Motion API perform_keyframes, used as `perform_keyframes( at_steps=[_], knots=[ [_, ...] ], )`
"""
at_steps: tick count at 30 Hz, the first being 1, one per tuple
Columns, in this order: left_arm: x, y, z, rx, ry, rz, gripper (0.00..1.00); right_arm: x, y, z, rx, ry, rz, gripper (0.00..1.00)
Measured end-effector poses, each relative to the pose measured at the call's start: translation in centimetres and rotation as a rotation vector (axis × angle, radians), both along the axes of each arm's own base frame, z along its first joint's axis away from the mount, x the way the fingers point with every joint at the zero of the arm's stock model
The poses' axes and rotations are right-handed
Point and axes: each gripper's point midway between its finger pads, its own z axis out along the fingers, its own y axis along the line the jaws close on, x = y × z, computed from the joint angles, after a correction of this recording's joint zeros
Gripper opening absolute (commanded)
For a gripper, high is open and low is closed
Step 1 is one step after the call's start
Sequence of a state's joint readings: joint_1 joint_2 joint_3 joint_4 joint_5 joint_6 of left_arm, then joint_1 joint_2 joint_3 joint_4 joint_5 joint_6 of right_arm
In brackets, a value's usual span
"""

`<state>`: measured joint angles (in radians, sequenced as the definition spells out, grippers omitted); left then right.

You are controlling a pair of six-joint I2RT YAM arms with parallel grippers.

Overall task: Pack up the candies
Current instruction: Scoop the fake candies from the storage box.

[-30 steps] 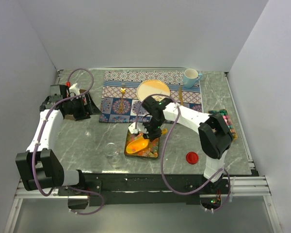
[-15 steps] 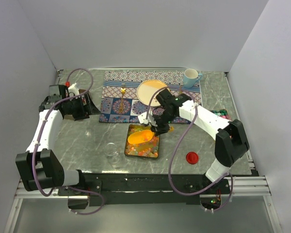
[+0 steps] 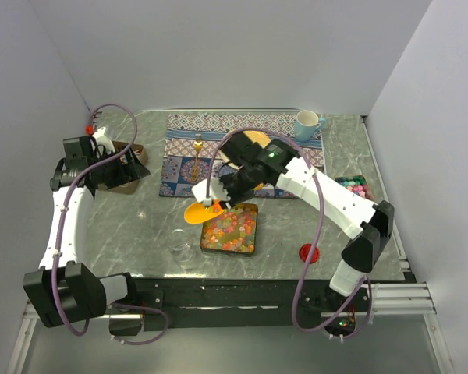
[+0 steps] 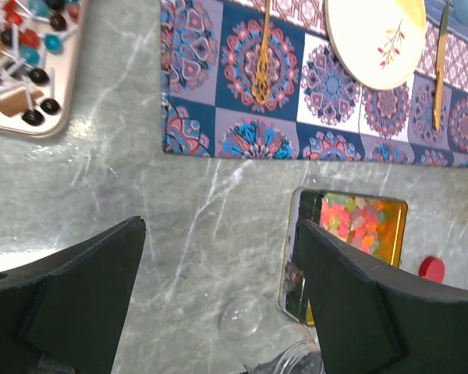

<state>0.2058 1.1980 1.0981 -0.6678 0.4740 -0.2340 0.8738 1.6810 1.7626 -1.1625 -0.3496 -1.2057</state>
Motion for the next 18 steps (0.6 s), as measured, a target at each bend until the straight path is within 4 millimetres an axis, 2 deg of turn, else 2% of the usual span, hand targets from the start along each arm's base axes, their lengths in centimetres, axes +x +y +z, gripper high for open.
perform_keyframes(
  at_steps=[4,9,12,18],
  knots=[
    [0.2,0.4,0.9,0.006,-0.037,0.026,0.86,-0.9,0.8,0.1,-0.096,-0.040,0.031,0.00],
    [-0.2,0.4,2.0,0.011,-0.105,0.035,0.86,-0.2,2.4,0.3,-0.168,-0.106,0.028,0.00],
    [-0.6,0.3,2.0,0.006,-0.120,0.042,0.87,0.2,3.1,0.3,-0.195,-0.148,0.025,0.00],
    [-1.1,0.1,1.5,0.001,-0.130,0.046,0.87,-0.6,3.4,0.2,-0.256,-0.219,0.045,0.00]
  ],
)
